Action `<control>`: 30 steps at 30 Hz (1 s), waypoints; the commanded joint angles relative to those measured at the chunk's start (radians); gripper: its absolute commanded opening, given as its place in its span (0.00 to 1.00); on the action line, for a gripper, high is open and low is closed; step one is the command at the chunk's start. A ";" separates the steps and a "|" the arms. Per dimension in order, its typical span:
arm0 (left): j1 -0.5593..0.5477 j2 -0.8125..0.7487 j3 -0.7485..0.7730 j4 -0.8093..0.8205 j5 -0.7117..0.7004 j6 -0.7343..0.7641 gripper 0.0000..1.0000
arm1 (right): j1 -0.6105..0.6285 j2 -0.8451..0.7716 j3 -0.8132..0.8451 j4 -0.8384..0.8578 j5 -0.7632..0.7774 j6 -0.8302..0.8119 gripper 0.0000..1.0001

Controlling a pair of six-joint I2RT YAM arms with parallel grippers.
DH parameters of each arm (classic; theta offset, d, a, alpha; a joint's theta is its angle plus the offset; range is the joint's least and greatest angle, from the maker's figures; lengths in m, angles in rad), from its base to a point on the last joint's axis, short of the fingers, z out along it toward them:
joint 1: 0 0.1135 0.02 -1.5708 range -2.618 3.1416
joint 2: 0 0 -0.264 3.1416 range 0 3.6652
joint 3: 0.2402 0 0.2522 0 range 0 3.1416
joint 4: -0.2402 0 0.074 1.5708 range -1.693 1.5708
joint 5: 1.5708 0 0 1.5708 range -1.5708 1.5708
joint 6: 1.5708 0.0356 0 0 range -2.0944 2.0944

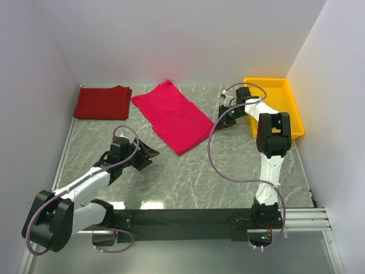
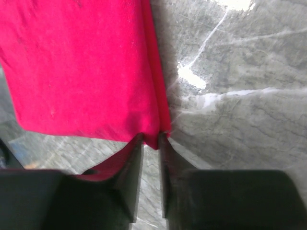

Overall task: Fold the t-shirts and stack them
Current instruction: Fold the tshirt

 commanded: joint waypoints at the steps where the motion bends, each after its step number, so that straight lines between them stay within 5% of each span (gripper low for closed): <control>1: -0.003 -0.040 -0.011 0.029 0.013 -0.021 0.67 | 0.002 0.011 -0.010 -0.006 -0.044 0.023 0.24; 6: -0.007 -0.089 -0.032 0.021 0.020 -0.030 0.67 | -0.005 -0.066 -0.125 -0.004 -0.041 0.014 0.01; 17: -0.066 -0.234 -0.142 0.029 0.034 -0.096 0.66 | -0.007 -0.431 -0.625 0.017 -0.065 0.011 0.00; 22: -0.100 -0.274 -0.193 0.104 0.037 -0.111 0.66 | -0.007 -0.457 -0.576 -0.104 -0.065 -0.046 0.01; 27: -0.101 -0.203 -0.166 0.146 0.031 -0.088 0.66 | -0.019 -0.471 -0.564 -0.146 -0.058 -0.116 0.51; 30: -0.106 -0.111 -0.120 0.164 0.023 -0.047 0.65 | -0.033 -0.531 -0.543 -0.130 -0.012 -0.135 0.63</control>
